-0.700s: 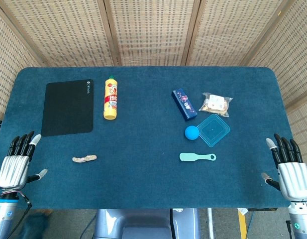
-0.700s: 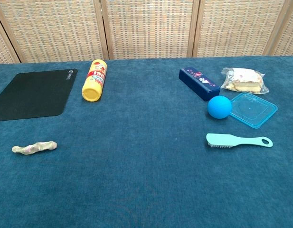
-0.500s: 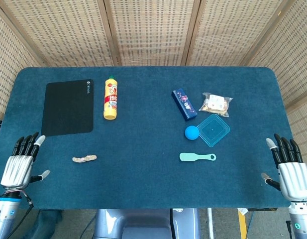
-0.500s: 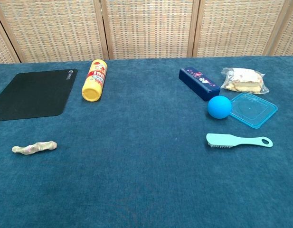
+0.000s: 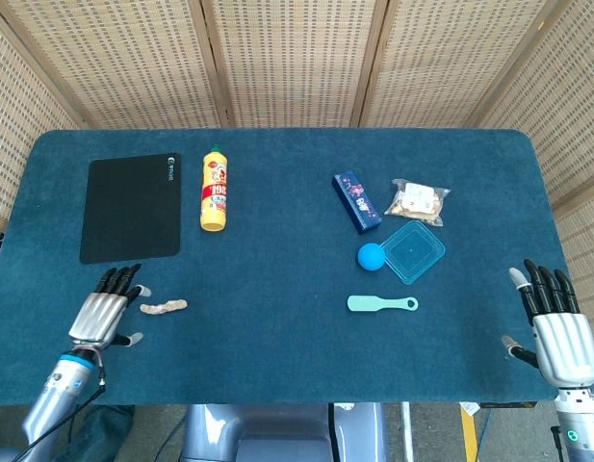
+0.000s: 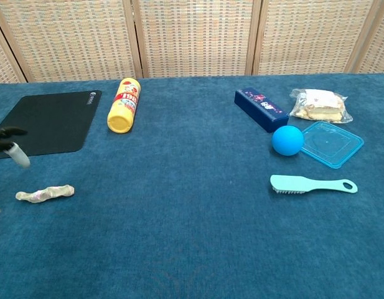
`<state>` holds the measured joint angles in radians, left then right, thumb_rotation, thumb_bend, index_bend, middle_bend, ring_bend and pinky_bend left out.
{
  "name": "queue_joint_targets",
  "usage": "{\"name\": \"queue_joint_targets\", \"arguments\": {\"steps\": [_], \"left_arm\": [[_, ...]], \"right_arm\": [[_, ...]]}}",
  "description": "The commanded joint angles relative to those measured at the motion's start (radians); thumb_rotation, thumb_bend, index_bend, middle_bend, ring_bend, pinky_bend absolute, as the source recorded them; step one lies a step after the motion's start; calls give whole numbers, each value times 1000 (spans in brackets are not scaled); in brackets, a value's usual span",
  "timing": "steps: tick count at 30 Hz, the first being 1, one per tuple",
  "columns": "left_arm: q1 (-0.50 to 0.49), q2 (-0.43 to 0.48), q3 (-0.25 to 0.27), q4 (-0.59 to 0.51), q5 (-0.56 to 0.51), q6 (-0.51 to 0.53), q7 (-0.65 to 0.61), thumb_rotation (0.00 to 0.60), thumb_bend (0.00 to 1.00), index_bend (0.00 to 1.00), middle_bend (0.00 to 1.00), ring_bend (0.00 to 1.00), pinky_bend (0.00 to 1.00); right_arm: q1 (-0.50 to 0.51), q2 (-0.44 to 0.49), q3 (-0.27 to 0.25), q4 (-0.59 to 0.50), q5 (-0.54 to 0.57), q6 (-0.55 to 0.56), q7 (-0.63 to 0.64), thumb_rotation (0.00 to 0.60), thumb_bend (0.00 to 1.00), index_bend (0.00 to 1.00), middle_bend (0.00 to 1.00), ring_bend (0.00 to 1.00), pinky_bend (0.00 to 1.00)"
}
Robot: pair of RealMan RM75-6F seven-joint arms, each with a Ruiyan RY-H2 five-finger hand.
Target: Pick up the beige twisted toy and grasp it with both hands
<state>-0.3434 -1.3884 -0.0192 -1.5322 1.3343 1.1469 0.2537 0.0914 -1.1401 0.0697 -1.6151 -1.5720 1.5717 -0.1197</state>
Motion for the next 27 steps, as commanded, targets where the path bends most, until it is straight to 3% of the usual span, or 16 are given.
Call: {"name": "queue_joint_targets", "arguments": {"steps": [1,27], "left_arm": [[-25,-45,-14,39,-39,-37,30,600,245,388,0,0,0],[-51,-123,-39,139,-143,-94,58,600,333,456,0,0,0]], "right_arm": [[1,0,1,1,2,-4,4,600,0,0,0,0,0],[1,18,2,-7,5,-23,42,600,0,0,0,0,0]]}}
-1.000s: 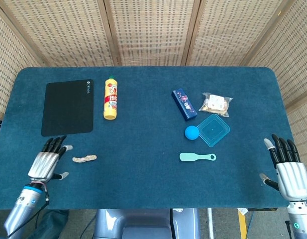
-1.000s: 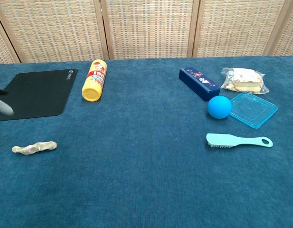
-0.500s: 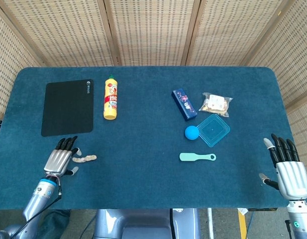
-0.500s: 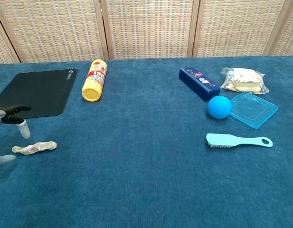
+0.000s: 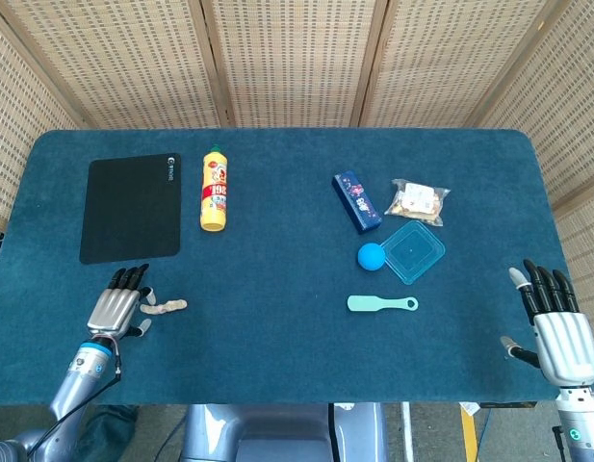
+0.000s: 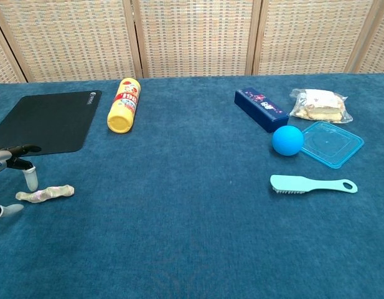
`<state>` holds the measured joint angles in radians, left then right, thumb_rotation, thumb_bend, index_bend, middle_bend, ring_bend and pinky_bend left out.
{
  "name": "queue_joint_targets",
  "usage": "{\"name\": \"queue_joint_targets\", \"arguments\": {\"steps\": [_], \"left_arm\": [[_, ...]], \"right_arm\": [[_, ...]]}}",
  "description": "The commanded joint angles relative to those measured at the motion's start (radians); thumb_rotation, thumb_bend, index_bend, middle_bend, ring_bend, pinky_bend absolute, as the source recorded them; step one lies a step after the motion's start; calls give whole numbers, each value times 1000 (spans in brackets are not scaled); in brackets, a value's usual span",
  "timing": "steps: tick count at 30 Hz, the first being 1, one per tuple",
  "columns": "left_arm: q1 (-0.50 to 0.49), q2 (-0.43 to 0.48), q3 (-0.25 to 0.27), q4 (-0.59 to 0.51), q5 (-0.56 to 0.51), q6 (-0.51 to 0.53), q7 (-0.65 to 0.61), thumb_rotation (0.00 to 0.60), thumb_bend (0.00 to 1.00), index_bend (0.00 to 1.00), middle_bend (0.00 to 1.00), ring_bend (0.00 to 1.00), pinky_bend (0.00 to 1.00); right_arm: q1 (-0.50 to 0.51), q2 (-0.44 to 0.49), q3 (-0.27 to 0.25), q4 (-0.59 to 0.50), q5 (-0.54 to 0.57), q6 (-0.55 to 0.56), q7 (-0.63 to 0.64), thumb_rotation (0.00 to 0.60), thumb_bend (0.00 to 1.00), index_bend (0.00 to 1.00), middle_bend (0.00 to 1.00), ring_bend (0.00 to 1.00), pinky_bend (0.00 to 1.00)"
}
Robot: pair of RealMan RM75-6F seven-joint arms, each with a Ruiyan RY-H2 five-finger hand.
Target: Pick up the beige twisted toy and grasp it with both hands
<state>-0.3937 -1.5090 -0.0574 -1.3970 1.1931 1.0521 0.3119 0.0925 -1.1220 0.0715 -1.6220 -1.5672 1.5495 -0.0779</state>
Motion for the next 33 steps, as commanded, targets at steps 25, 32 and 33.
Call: {"name": "queue_joint_targets", "arguments": {"steps": [25,32,33], "left_arm": [[-16,-38,-5,49,-29,-19,5,600,390,505,0,0,0],[-17,-43,-3,51,-28,-14,12,600,394,526,0,0,0],[-17,-44,-3,51,-28,-13,12,600,395,527,0,0,0]], "right_arm": [[2,5,1,-3,10,-19,9,600,0,0,0,0,0],[3,7,1,-4,13,-25,13,600,0,0,0,0,0],[3,8,1,-4,13,-25,14,600,0,0,0,0,0]]}}
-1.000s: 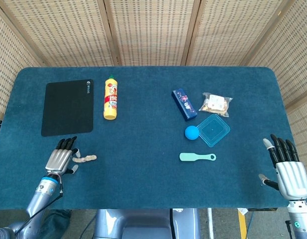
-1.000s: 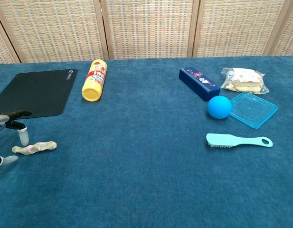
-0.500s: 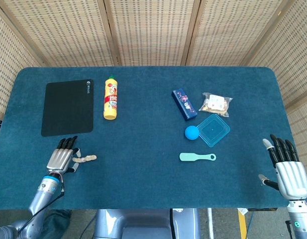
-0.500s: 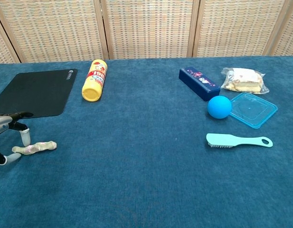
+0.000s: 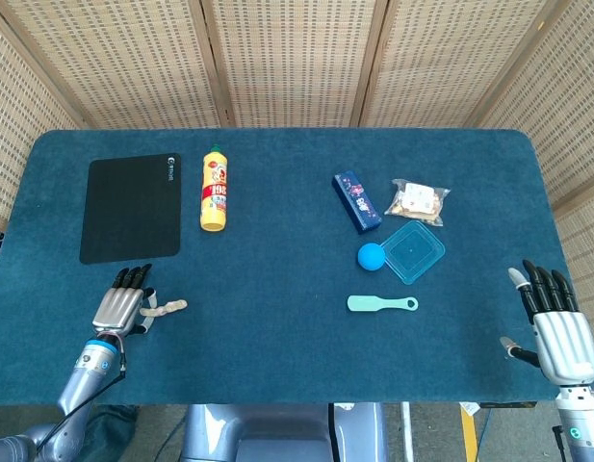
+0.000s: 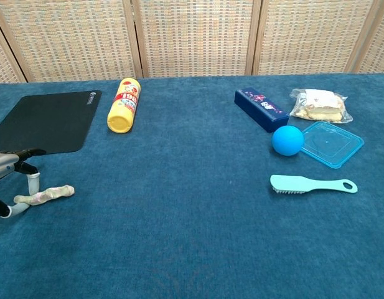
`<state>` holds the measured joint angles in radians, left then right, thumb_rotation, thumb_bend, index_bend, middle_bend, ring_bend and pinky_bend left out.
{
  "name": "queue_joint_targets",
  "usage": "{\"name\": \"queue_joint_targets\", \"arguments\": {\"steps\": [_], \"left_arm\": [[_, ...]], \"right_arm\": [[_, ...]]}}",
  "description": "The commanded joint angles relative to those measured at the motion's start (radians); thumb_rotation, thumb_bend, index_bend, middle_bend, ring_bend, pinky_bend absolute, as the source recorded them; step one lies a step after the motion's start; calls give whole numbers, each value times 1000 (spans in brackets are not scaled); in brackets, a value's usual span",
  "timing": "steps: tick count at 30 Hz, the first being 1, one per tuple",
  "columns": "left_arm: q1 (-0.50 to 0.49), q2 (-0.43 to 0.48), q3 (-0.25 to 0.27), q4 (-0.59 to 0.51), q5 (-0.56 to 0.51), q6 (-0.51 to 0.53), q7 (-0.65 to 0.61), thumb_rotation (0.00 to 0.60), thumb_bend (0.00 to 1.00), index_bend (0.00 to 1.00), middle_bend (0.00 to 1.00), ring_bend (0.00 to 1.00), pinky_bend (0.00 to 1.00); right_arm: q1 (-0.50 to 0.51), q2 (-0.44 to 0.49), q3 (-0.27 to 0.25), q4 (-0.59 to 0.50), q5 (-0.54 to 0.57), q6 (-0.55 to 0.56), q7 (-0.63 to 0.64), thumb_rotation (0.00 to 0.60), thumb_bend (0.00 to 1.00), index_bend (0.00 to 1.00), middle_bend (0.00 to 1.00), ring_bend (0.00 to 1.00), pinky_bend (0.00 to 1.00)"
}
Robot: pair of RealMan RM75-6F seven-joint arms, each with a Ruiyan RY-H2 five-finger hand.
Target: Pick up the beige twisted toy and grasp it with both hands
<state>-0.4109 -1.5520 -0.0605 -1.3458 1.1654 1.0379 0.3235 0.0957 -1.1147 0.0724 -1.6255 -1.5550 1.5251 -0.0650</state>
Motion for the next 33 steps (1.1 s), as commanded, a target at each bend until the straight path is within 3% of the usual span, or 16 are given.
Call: {"name": "queue_joint_targets", "arguments": {"steps": [1,14,24,33], "left_arm": [[0,-1,-1,0,0,2,0,600,396,529,0,0,0],[10,-11,-7,5,25,42,-33,600,457,690,0,0,0],[17,-4,-13,2,64,72,-96,600,515,719,0,0,0],[-7,5,-29,-14,232,116,-406,600,537,723,0,0,0]], "right_arm": [[0,1,0,0,1,-2,1,600,0,0,0,0,0],[1,1,-1,-1,0,-6,1,600,0,0,0,0,0],[2,2,-2,-2,-1,-7,3,600,0,0,0,0,0],[7,-14,-11,4,-16,-15,-17,600,0,0,0,0,0]]}}
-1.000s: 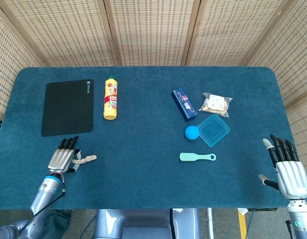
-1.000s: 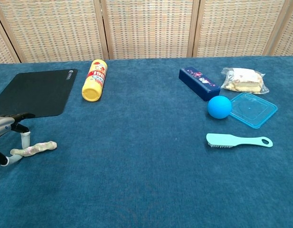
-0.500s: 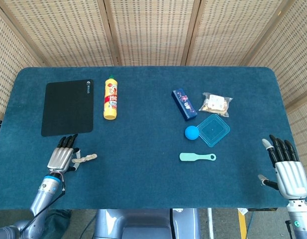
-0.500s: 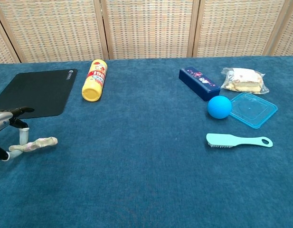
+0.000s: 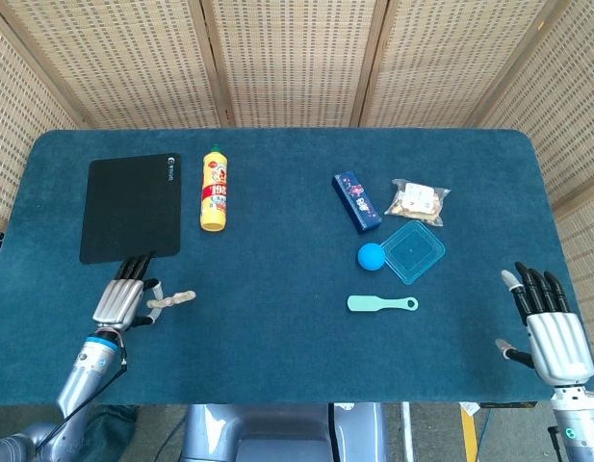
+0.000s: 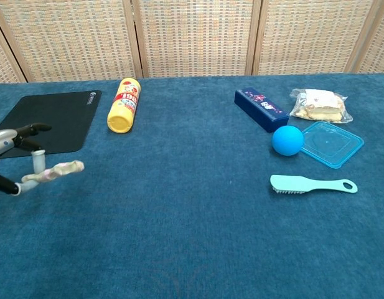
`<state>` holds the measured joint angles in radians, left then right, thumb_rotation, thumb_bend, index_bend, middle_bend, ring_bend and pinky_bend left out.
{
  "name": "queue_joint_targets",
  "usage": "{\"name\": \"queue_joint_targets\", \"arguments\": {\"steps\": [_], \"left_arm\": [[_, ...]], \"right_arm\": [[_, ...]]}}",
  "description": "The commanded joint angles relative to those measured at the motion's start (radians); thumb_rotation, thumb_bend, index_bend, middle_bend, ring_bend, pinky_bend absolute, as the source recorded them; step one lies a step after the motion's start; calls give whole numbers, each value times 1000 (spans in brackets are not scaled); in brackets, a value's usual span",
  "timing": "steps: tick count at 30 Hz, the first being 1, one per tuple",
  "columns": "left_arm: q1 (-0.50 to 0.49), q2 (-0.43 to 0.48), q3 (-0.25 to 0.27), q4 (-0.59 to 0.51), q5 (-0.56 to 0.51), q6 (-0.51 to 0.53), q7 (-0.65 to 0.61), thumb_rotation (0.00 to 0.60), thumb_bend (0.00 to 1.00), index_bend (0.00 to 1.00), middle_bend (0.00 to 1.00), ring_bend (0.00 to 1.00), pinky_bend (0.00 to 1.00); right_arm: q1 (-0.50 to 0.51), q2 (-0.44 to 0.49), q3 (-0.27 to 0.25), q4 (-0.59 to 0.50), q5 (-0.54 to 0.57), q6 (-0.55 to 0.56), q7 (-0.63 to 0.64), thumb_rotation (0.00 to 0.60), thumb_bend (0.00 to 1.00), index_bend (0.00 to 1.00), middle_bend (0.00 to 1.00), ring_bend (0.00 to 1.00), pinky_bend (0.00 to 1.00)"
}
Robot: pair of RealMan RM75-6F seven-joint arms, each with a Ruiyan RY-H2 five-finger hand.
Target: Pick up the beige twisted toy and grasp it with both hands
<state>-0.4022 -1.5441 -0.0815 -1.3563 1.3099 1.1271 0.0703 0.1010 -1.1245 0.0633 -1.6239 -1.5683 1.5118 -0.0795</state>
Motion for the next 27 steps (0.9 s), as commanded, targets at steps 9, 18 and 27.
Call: {"name": "queue_joint_targets", "arguments": {"steps": [9,18,27], "left_arm": [[-107,-74,-51,-1,174,-5,-519,600,549,742,0,0,0],[-214,-88,-95,-127,152,-152,-756,600,548,734,0,0,0],[-322,-130,-172,-175,62,-277,-777,600,548,751,0,0,0]], "right_arm": [[25,-7,0,1,-20,-25,10,600,0,0,0,0,0],[105,63,18,-43,-80,-89,110,600,0,24,0,0,0],[215,127,44,-98,-137,-170,308,600,0,164,0,0,0]]}}
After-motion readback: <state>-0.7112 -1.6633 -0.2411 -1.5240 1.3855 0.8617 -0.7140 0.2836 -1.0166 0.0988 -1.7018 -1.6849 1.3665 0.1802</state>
